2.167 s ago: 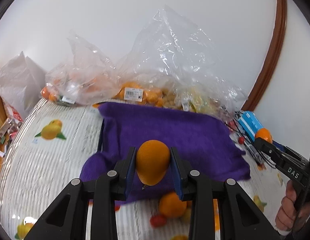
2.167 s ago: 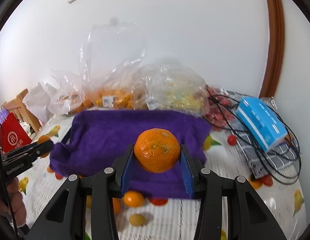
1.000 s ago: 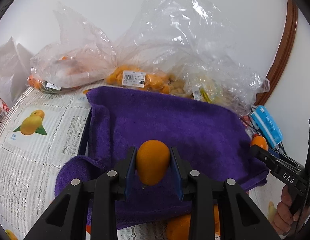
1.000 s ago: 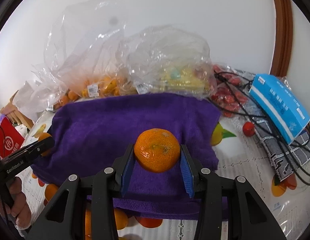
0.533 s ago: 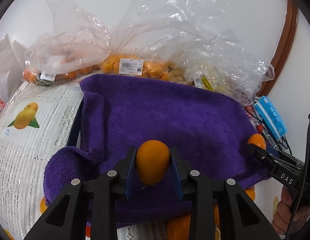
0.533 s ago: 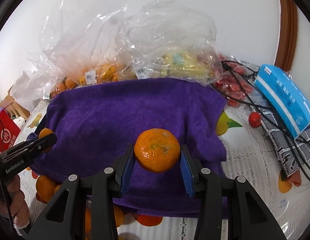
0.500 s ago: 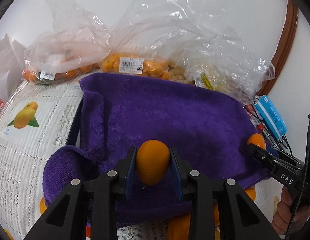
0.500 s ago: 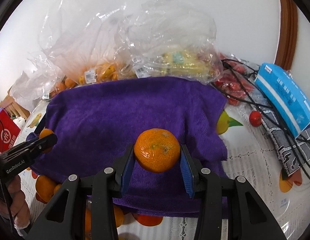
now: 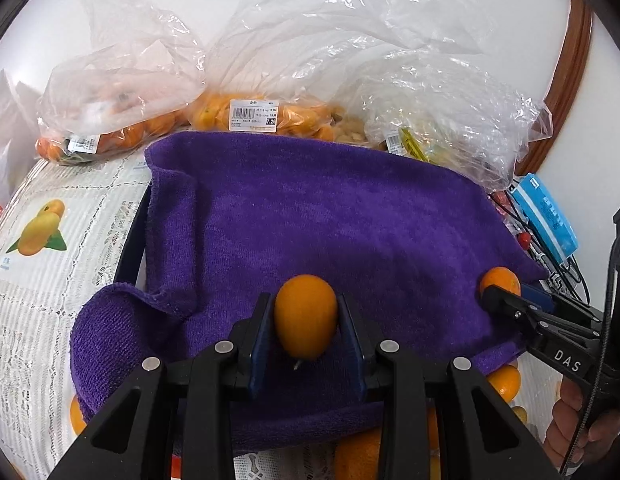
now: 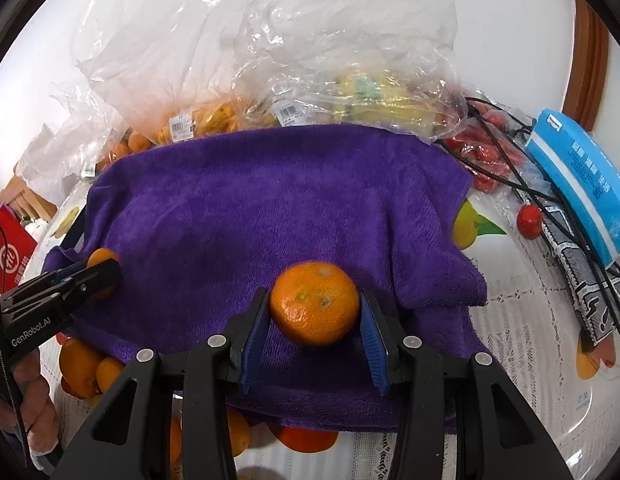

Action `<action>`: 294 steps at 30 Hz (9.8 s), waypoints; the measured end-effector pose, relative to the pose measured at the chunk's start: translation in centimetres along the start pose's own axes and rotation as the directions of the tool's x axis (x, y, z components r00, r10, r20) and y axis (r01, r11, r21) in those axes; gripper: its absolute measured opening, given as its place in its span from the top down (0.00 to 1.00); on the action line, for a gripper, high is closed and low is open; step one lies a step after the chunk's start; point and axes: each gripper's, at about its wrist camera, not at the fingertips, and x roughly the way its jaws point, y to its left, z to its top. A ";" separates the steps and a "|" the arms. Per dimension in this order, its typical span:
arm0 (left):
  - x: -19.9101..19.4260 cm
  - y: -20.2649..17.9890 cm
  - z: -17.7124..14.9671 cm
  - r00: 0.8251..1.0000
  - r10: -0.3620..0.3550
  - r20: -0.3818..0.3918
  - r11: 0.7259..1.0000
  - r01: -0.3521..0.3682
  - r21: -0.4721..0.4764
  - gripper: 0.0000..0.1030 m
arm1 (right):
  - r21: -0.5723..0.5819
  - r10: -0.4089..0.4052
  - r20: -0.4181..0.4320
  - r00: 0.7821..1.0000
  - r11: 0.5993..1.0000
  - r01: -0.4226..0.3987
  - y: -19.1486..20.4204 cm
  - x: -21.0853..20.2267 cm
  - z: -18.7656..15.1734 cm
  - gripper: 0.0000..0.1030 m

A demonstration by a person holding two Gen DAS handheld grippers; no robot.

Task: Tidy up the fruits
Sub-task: 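Carry the mandarin in right tool onto the purple towel while left carries the kumquat, then open right tool to drop the mandarin while left tool releases the kumquat, then grasp the small yellow-green citrus with right tool while left tool moves toward the red fruit, then close left tool on the small red fruit while right tool holds the yellow citrus, then lift and carry the yellow citrus in right tool over the towel while left carries the red fruit, then lower both held fruits onto the purple towel and open both tools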

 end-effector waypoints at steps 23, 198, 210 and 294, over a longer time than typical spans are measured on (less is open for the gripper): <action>-4.0 -1.8 0.1 0.987 0.012 0.161 0.998 -0.022 0.061 0.46 | -0.038 -0.050 0.142 0.989 0.998 0.055 0.8 -4.5 0.3 0.53; -9.4 0.5 1.6 0.982 -0.013 0.190 0.999 0.020 -0.032 0.77 | -0.061 0.138 0.296 0.945 0.990 -0.126 3.5 -11.4 1.4 0.74; -6.2 3.2 0.9 0.989 0.034 0.145 0.997 -0.023 -0.080 0.77 | -0.001 0.135 0.197 0.971 0.990 -0.138 1.3 -6.6 0.6 0.74; -7.9 0.7 0.2 0.977 -0.097 0.191 0.995 0.101 -0.012 0.46 | 0.029 0.038 0.122 0.992 0.999 -0.042 2.2 -8.2 -4.6 0.58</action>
